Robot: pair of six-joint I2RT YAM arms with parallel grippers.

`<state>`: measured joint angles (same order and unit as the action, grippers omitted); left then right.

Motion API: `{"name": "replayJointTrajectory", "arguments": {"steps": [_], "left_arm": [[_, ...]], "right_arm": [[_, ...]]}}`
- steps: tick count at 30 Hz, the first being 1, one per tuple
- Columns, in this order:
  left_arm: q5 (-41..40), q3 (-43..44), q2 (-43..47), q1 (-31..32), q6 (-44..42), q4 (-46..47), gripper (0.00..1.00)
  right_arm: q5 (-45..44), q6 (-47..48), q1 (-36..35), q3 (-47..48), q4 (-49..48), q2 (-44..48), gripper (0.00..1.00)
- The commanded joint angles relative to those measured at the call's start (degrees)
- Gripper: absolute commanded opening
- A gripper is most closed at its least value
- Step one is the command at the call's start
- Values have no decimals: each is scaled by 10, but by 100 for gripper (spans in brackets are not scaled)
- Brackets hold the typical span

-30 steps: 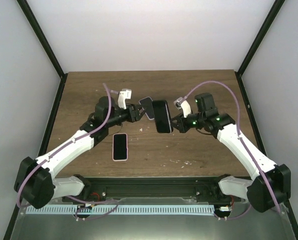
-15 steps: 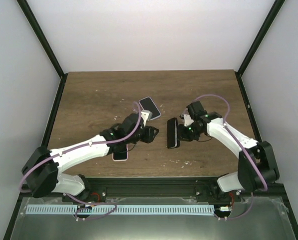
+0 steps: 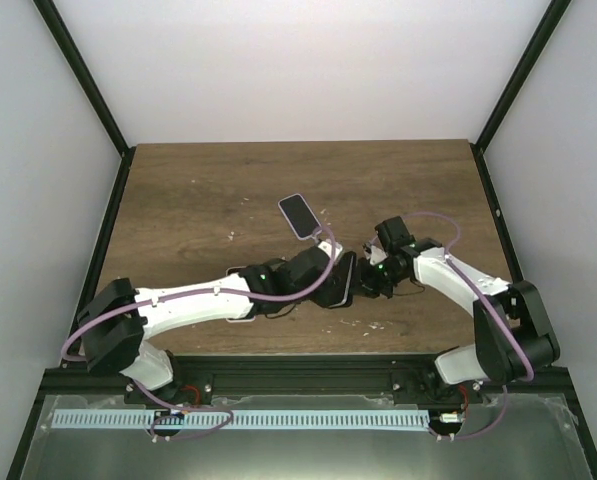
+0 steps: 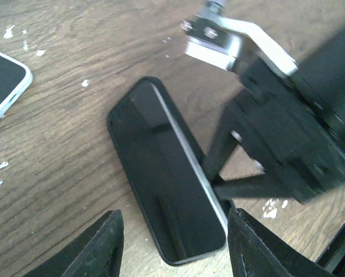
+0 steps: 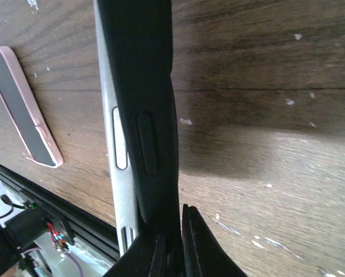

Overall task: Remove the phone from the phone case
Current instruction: Remove the phone case from the phone.

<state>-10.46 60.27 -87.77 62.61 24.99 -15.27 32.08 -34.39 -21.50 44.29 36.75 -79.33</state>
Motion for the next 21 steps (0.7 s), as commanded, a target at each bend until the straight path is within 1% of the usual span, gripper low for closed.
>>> {"name": "replayJointTrajectory", "arguments": {"steps": [1, 5, 9, 11, 14, 17, 21], "left_arm": [[-88, 1, -8, 49, -78, -35, 50], [-91, -30, 2, 74, -113, -11, 50], [-66, -62, 1, 84, -147, 30, 50], [-69, -67, -9, 85, -156, 43, 50], [-83, -70, -25, 85, -171, 63, 50], [-113, -76, -46, 85, -176, 89, 52], [-126, -55, -81, 85, -189, 86, 52]], "right_arm": [[45, -47, 3, 10, -64, -13, 1], [41, -65, 4, -19, -93, -3, 1], [-3, -49, 4, -30, -101, 0, 1], [-17, -48, 4, -36, -112, -4, 1], [-15, -50, 3, -35, -123, -21, 1], [19, -47, 4, -34, -136, -53, 1], [33, -48, 4, -13, -135, -86, 1]]}}
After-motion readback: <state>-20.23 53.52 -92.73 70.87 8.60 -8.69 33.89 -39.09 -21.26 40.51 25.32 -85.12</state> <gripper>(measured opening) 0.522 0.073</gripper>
